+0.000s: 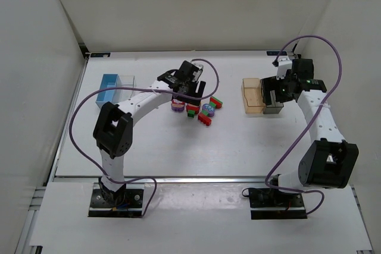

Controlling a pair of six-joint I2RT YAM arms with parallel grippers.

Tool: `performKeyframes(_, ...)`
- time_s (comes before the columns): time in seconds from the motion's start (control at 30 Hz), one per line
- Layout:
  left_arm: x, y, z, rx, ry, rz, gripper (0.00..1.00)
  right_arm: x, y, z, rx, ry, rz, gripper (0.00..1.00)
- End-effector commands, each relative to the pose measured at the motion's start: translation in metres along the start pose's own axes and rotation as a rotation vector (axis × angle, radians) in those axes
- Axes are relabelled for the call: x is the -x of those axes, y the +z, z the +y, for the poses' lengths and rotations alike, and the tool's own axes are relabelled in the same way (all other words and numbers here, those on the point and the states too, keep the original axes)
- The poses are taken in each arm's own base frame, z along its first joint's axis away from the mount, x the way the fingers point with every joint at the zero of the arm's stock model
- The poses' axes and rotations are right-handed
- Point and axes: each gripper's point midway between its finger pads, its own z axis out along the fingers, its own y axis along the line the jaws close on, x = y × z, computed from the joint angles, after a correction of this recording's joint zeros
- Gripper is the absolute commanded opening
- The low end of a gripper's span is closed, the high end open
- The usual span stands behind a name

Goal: Sort the legos into containers by color

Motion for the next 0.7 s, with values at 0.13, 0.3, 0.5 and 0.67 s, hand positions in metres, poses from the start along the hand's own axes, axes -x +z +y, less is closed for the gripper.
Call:
performKeyframes(0.13,-0.005,-0.002,-0.019,-0.02,-0.043,0.009,0.75,0.01,-0.002,-0.005,-0.013,-0.011,-0.027,0.99)
performKeyframes(0.3,-0.017,0.006,-0.032,-0.024,-0.048,0.039,0.72,0.006,0.0,-0.004,-0.009,-0.009,-0.02,0.99)
performKeyframes(0.5,-0.031,0.018,-0.034,-0.013,-0.075,0.084,0.74,0.005,-0.002,-0.006,-0.019,-0.012,-0.014,0.99)
performKeyframes(0.67,-0.037,0.028,-0.027,0.018,-0.074,0.099,0.73,-0.001,-0.001,-0.008,-0.02,-0.003,-0.005,0.99)
